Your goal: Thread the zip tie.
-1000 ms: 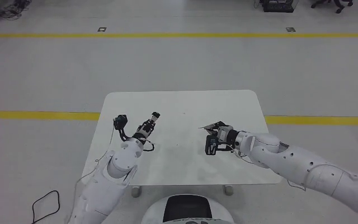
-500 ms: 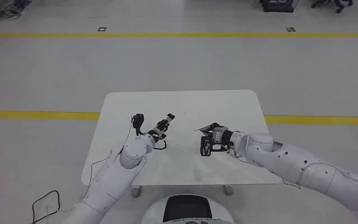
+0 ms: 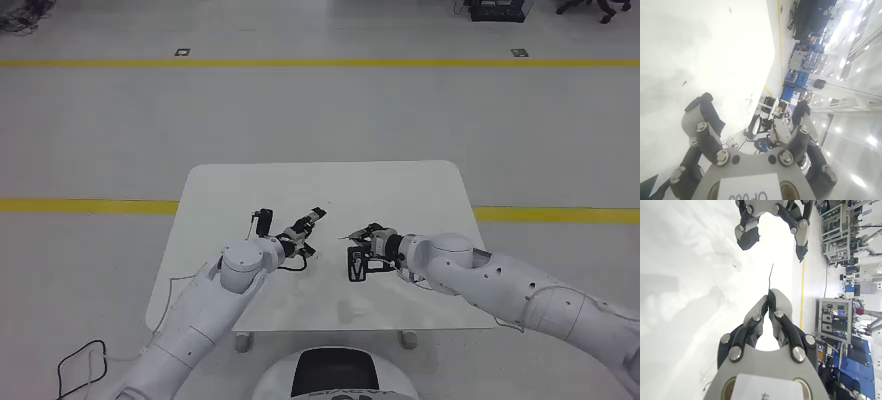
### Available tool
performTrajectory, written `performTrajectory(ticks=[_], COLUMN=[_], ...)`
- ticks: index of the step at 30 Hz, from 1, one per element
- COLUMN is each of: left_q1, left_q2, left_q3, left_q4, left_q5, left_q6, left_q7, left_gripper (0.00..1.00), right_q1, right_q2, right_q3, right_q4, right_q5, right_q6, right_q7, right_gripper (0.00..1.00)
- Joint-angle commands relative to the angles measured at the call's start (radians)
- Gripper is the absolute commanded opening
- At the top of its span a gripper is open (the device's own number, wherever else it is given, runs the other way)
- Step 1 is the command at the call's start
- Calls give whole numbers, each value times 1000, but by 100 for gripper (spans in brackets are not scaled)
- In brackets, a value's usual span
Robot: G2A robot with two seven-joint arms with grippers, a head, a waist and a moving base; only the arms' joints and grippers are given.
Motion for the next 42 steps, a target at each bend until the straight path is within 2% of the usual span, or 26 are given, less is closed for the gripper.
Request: performTrajectory(ticks=[1, 4, 9, 16, 22, 24, 29, 33, 36, 40, 42], left_q1=[5, -4, -25, -29, -29, -31, -25, -24, -26, -31, -35], left_q2=[-1, -1, -2, 0, -2, -1, 5, 10, 12, 15, 17], left_q3=[-3, -12, 5, 6, 14, 16, 19, 24, 31, 41, 48], left_q4=[-1, 12, 26, 26, 33, 27, 11, 6, 7, 11, 13], left_q5=[-37, -94, -163, -152, -209, -219, -217, -216, -224, -235, -240], left_q6=[-10, 0, 0, 0, 0, 0, 0, 0, 0, 0, 0], left_q7=[-28, -73, -127, -113, -142, -158, -151, -148, -144, -137, -135], left_gripper=[100, 100, 100, 100, 100, 100, 99, 78, 50, 40, 39], right_q1=[0, -9, -18, -20, -34, -33, -30, -28, -27, -24, -23], right_q2=[0, -5, -18, -21, -27, -29, -34, -36, -38, -39, -39], right_q3=[0, 7, 18, 22, 37, 38, 34, 31, 28, 23, 21], right_q4=[0, -1, 5, 6, 8, 6, 3, 5, 5, 5, 7], right_q5=[0, 0, 0, 0, 0, 0, 0, 0, 0, 0, 0], right_q6=[0, -8, -24, -27, -32, -33, -33, -30, -28, -26, -24], right_q7=[0, 15, 32, 30, 48, 65, 90, 102, 108, 115, 116], right_gripper=[0, 0, 0, 0, 0, 0, 0, 0, 0, 0, 0])
